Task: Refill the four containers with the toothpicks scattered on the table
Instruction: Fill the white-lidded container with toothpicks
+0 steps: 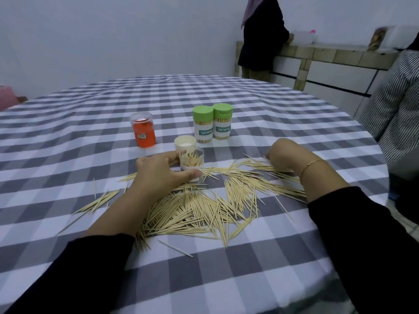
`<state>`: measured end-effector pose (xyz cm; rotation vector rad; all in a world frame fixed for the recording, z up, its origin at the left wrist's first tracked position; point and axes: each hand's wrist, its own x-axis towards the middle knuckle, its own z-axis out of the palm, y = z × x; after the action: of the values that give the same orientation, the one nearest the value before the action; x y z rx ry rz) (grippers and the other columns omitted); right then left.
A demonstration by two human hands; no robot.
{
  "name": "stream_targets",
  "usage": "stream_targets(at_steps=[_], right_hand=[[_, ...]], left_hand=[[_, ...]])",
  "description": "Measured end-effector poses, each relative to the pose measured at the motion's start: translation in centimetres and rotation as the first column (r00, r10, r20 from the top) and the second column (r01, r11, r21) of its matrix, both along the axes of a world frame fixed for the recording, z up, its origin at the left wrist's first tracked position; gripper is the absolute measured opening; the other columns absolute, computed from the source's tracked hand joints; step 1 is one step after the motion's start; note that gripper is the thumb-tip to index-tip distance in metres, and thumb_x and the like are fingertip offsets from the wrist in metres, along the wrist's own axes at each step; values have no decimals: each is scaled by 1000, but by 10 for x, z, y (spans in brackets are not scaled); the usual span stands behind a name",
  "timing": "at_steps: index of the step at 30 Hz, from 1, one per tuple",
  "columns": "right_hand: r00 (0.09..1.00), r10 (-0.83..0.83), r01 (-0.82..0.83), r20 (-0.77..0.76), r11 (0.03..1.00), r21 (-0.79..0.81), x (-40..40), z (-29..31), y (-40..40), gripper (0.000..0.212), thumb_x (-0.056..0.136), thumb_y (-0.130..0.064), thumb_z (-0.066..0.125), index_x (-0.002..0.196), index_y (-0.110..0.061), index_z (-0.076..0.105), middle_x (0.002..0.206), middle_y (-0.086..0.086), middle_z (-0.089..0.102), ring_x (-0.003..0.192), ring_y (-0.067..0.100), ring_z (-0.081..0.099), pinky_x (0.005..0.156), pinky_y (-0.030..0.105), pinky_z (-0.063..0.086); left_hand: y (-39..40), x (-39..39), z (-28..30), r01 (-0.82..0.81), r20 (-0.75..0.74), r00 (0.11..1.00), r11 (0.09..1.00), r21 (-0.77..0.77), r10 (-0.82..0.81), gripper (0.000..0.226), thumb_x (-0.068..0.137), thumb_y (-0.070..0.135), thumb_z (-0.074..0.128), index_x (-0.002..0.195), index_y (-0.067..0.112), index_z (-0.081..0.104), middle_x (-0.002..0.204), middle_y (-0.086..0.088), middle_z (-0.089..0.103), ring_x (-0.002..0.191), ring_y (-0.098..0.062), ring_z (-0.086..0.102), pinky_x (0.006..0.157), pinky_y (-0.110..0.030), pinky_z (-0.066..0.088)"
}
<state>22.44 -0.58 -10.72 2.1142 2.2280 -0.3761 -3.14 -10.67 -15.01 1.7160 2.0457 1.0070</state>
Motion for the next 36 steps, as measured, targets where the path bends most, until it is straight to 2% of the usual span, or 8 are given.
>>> stream_targets(at_steps=[8, 10, 13, 19, 24, 28, 31, 36], right_hand=[[988, 153, -152, 12, 985, -82, 4, 16, -11, 36, 97, -11, 43, 127, -17, 61, 131, 5, 56, 117, 26, 52, 99, 34, 43], [973, 215, -205, 80, 972, -116, 4, 17, -11, 24, 89, -21, 59, 108, -11, 68, 111, 6, 62, 101, 25, 56, 83, 33, 48], [964, 227, -210, 141, 969, -128, -1, 12, -14, 16, 81, -22, 66, 88, -9, 61, 84, 5, 56, 80, 22, 54, 59, 26, 40], [955, 187, -202, 231, 978, 42, -10, -3, -15, 5, 82, -9, 61, 81, -9, 55, 68, 4, 46, 58, 17, 44, 49, 23, 33], [971, 133, -181, 198, 952, 245, -11, -13, -22, 8, 88, -5, 51, 85, -9, 57, 69, 3, 47, 69, 24, 49, 63, 28, 40], [966, 130, -199, 225, 928, 316, -15, -17, -29, 19, 91, -4, 48, 103, -5, 63, 86, 8, 57, 77, 25, 51, 70, 30, 44], [954, 136, -224, 268, 915, 334, -19, -20, -35, 23, 91, -3, 46, 109, -6, 61, 105, 11, 64, 96, 28, 59, 80, 33, 48], [932, 185, -311, 312, 851, 424, -22, -26, -42, 21, 91, -9, 49, 109, -12, 60, 103, 7, 66, 96, 27, 61, 74, 31, 44]], left_hand=[[1, 1, 2, 14, -45, 999, 1000, -10, -15, 89, 51, 83, 60, 128, 39, 59, 117, 13, 68, 129, -19, 44, 99, -28, 22], [1, 1, 1, 11, -37, 999, 1000, -5, -11, 87, 52, 83, 65, 127, 39, 60, 116, 14, 68, 128, -20, 45, 104, -31, 26], [0, 0, 1, 14, -24, 1000, 1000, -19, -14, 92, 48, 86, 65, 127, 39, 60, 116, 14, 68, 128, -20, 46, 108, -35, 28], [-3, 4, 5, 18, -26, 999, 1000, -5, -18, 90, 50, 79, 58, 129, 36, 59, 118, 11, 68, 128, -19, 47, 112, -39, 27], [-4, 6, 7, 7, -32, 999, 1000, -24, -8, 95, 46, 83, 55, 130, 38, 58, 118, 11, 68, 128, -22, 46, 110, -39, 30], [-6, 8, 9, 12, -31, 999, 1000, -14, -12, 93, 48, 79, 56, 131, 37, 57, 118, 10, 68, 128, -19, 46, 112, -41, 29], [-6, 8, 10, 18, -11, 1000, 1000, -23, -19, 92, 48, 79, 56, 130, 37, 58, 119, 11, 68, 129, -19, 45, 111, -37, 26], [-8, 12, 13, 10, -51, 999, 1000, -17, -10, 68, 70, 63, 70, 131, 35, 57, 122, 12, 66, 131, -15, 41, 95, -25, 17]])
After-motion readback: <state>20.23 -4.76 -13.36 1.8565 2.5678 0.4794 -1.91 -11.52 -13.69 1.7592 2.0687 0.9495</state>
